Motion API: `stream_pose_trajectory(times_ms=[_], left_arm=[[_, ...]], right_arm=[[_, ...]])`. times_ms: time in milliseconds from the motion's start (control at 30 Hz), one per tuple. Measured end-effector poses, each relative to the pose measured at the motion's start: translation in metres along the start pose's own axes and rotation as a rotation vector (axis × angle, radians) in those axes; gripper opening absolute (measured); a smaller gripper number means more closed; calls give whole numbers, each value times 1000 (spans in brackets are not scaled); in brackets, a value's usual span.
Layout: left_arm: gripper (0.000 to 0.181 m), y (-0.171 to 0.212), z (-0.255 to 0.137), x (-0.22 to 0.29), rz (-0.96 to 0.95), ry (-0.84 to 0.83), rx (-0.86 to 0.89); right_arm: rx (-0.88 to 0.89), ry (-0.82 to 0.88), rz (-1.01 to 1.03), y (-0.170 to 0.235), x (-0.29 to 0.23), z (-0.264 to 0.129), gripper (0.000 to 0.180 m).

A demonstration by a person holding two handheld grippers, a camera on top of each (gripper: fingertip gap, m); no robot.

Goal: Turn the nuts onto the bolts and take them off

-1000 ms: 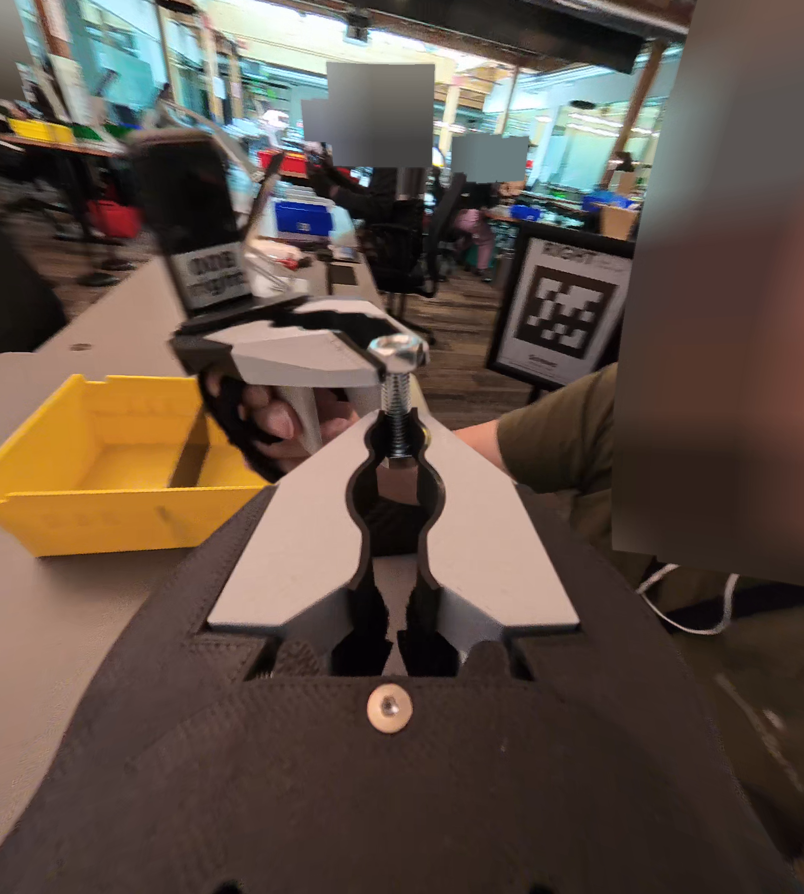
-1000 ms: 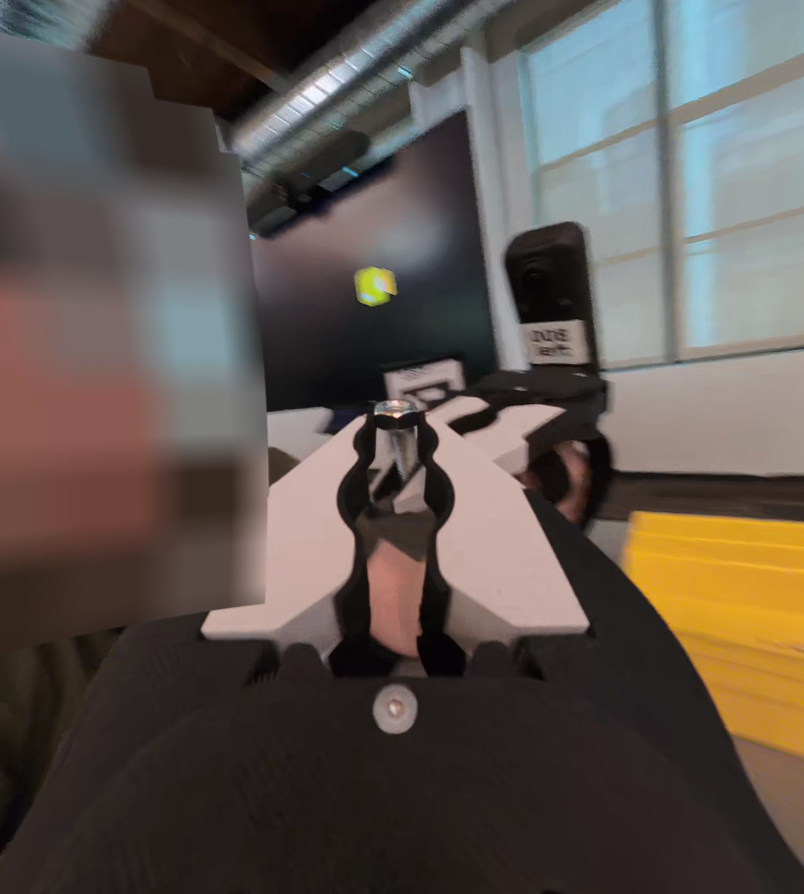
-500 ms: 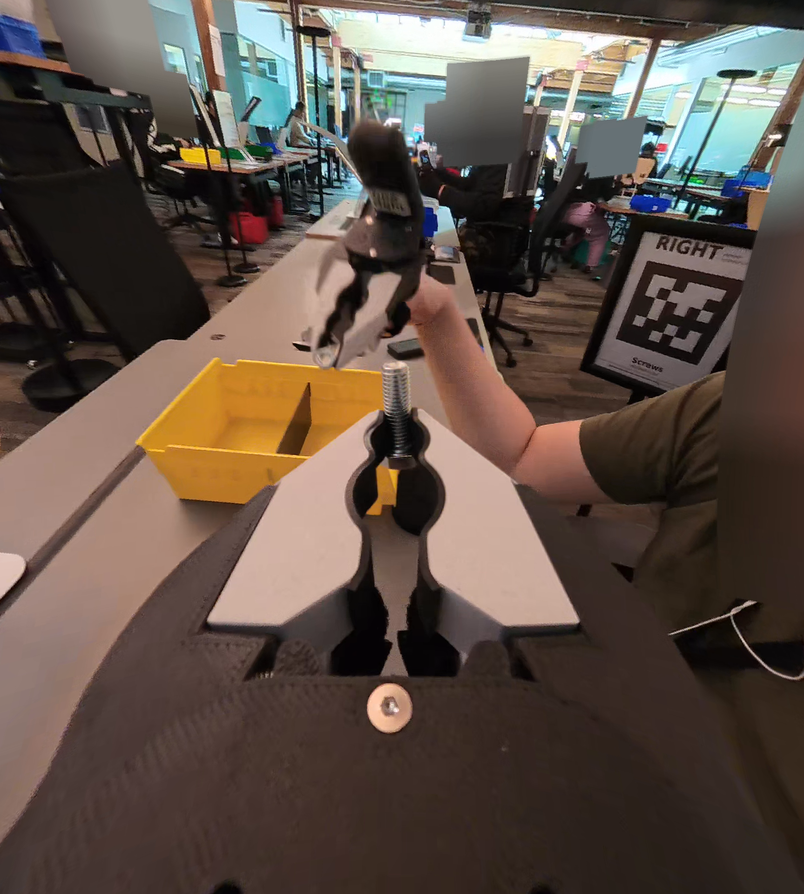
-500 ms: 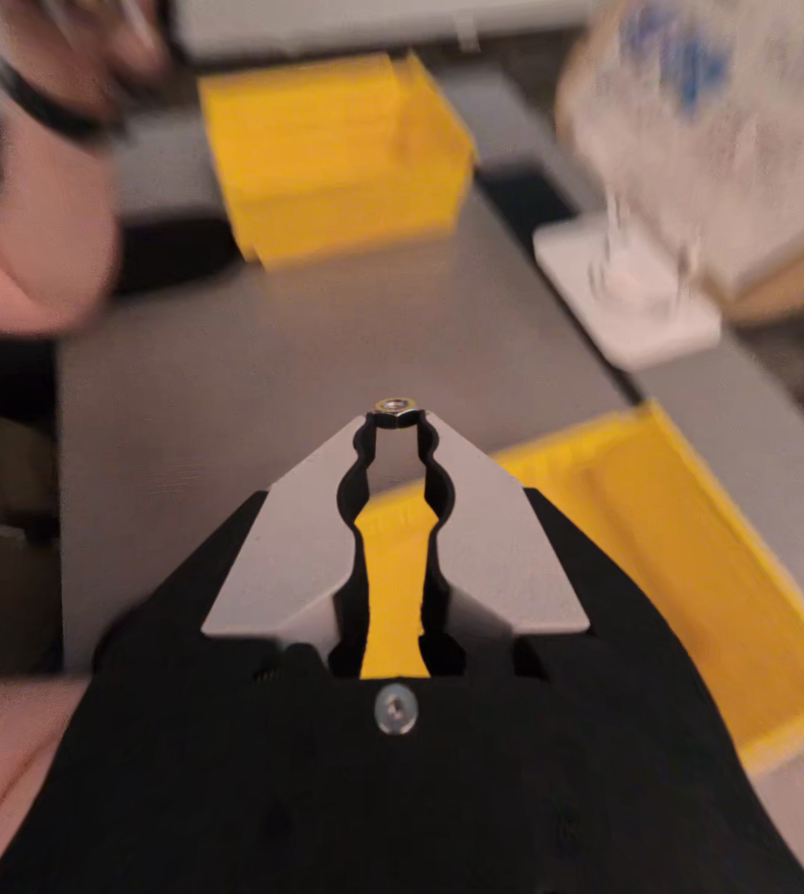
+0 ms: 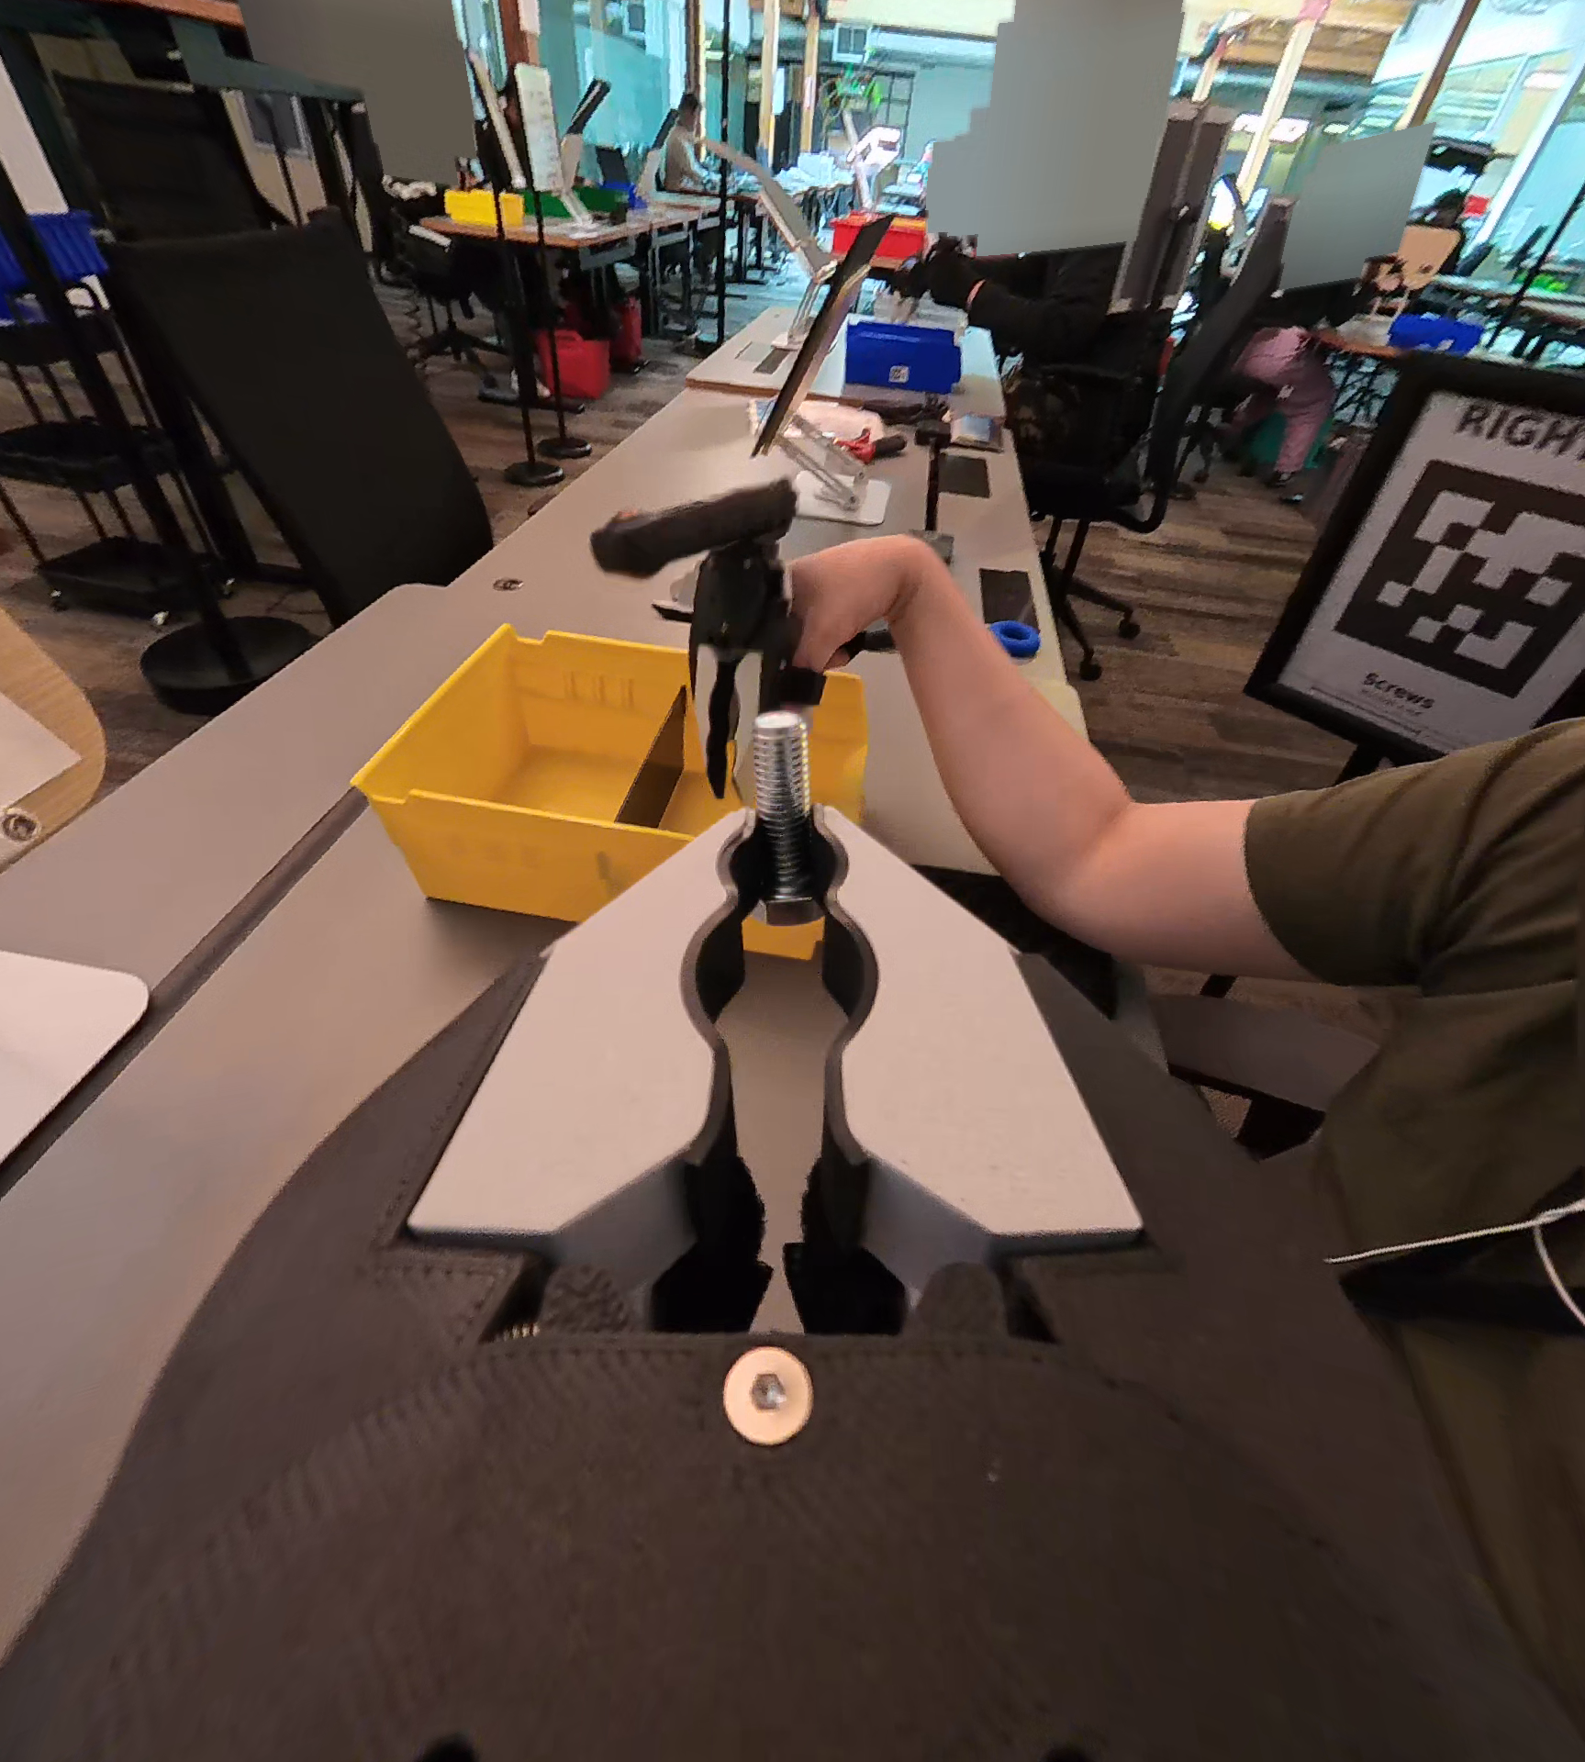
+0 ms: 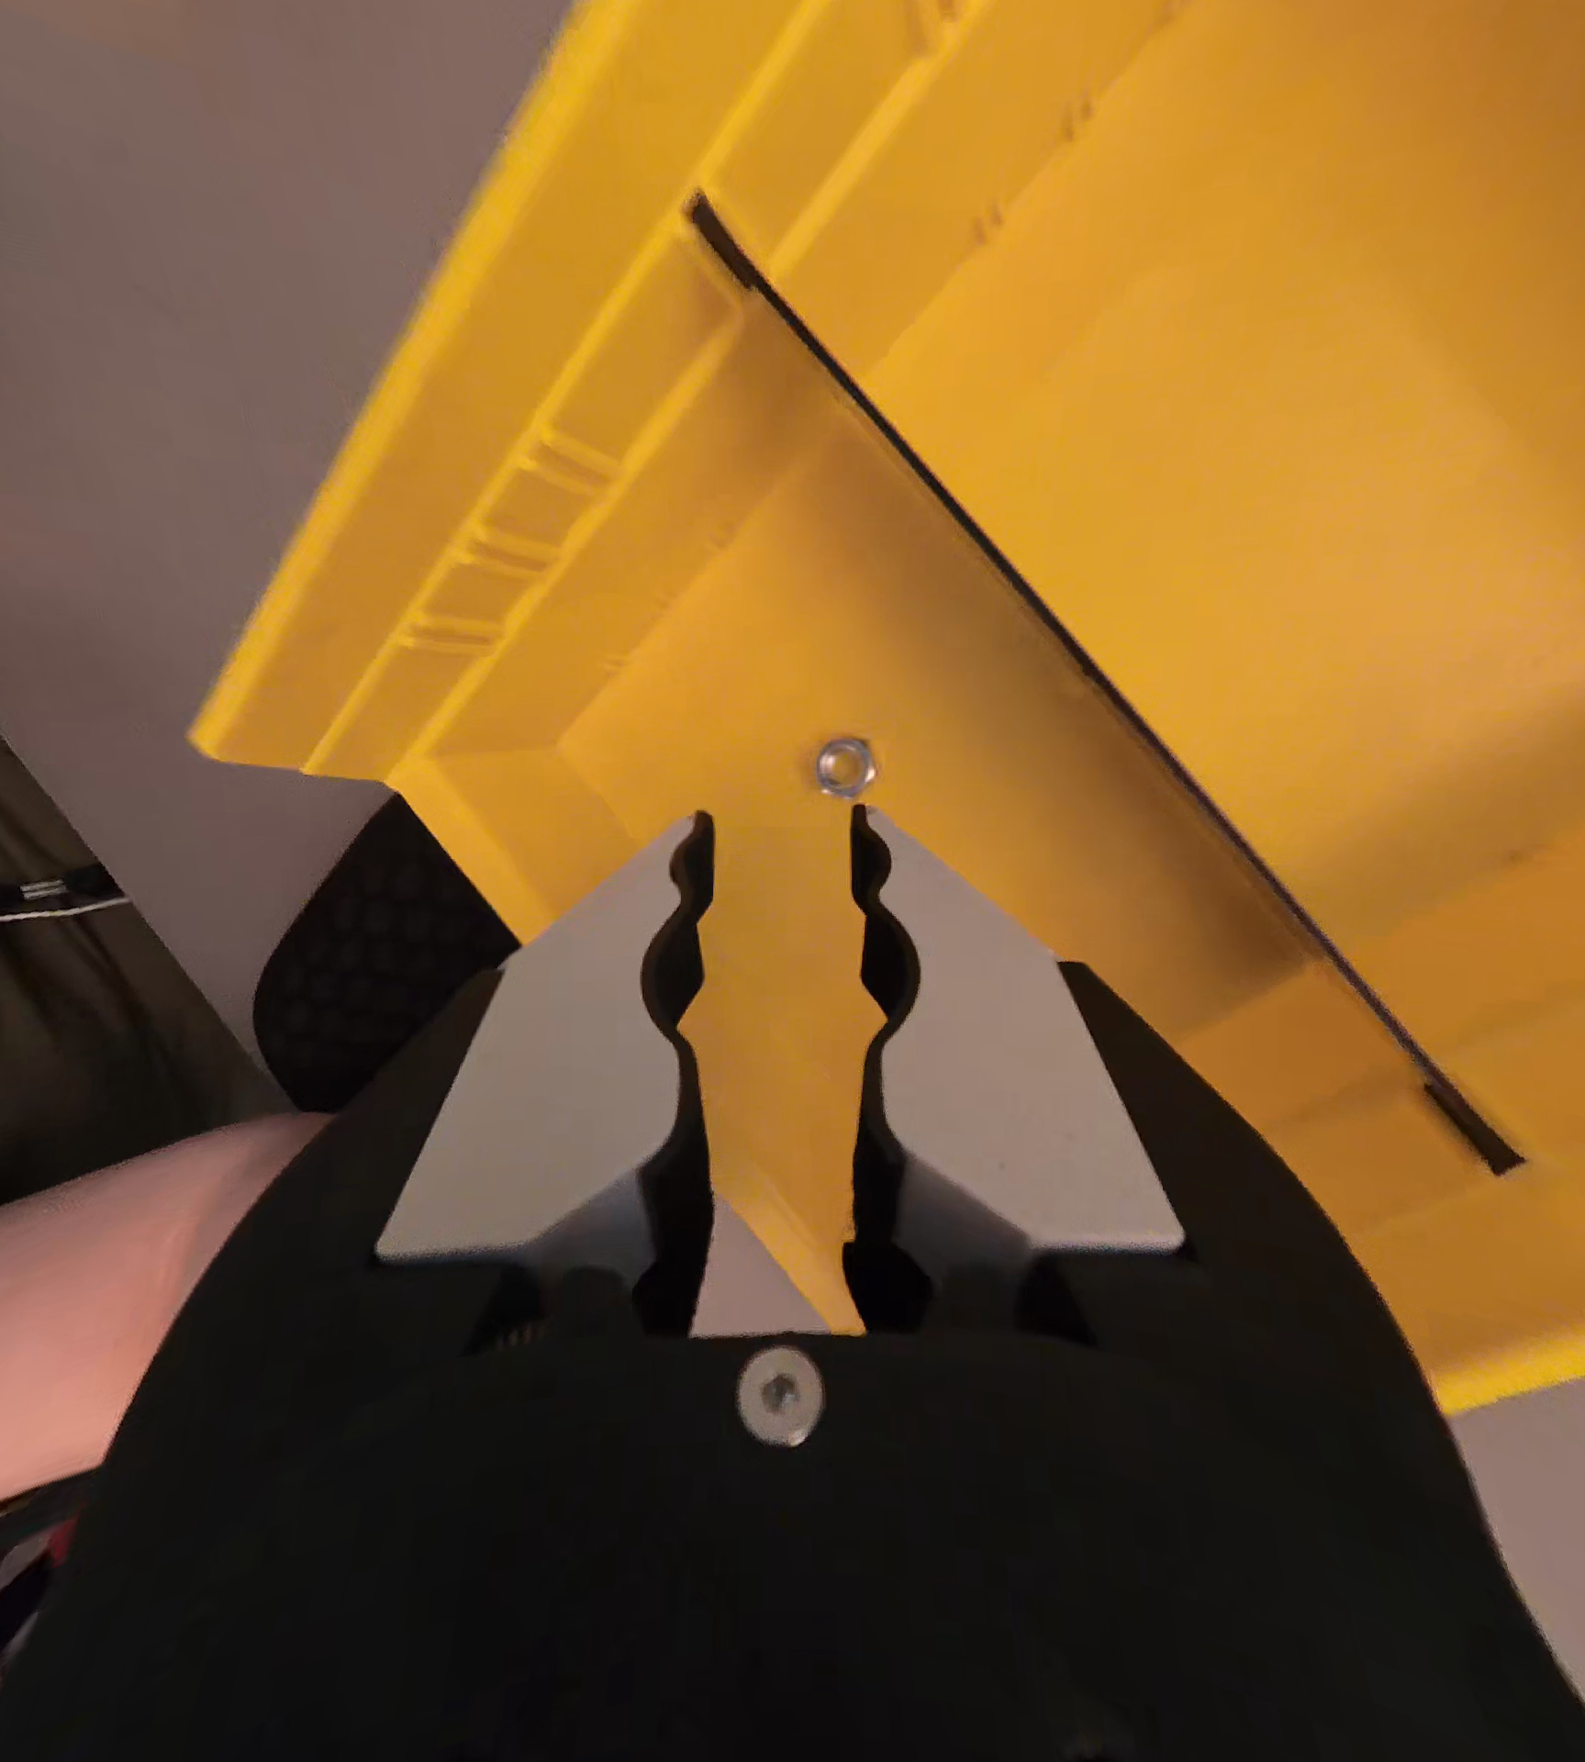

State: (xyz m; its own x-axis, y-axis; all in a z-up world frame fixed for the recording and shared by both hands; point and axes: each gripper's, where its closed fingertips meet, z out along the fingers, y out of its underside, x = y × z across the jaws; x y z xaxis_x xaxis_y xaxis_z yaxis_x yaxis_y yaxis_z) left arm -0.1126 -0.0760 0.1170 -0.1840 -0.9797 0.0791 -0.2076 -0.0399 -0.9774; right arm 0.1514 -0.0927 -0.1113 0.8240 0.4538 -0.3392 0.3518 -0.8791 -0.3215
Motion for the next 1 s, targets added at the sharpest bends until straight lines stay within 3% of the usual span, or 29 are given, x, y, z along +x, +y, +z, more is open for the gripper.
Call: stream_pose_trajectory(times_ms=[100,200,300,367,500,667,733,833,933,1000], left_arm=[[7,10,11,-8,-1,-33,-53],[7,20,23,-14,10,-61,-107],[7,22,34,-12,15,-49,-115],[7,22,39,-10,15,-39,-111],[7,17,41,-8,16,-34,-79],[7,11,38,-7,12,-34,-44],[7,11,38,-8,12,-33,-41],[8,10,39,-10,7,-37,-28],[41,-7,34,-8,-55,-5,82],[52,-15,22,-16,-99,-31,131]], right_arm=[[127,63,-103,-28,-16,-21,32],[475,143,-389,-103,-70,-66,35],[949,-99,-695,-155,-185,-123,34],[1102,-305,-760,-163,-239,-140,27],[1067,-454,-731,-176,-273,-118,27],[1004,-544,-688,-184,-280,-97,25],[972,-535,-695,-185,-280,-87,8],[960,-544,-669,-188,-276,-88,7],[987,-519,-605,-199,-253,-100,7],[987,-405,-532,-202,-221,-108,7]])
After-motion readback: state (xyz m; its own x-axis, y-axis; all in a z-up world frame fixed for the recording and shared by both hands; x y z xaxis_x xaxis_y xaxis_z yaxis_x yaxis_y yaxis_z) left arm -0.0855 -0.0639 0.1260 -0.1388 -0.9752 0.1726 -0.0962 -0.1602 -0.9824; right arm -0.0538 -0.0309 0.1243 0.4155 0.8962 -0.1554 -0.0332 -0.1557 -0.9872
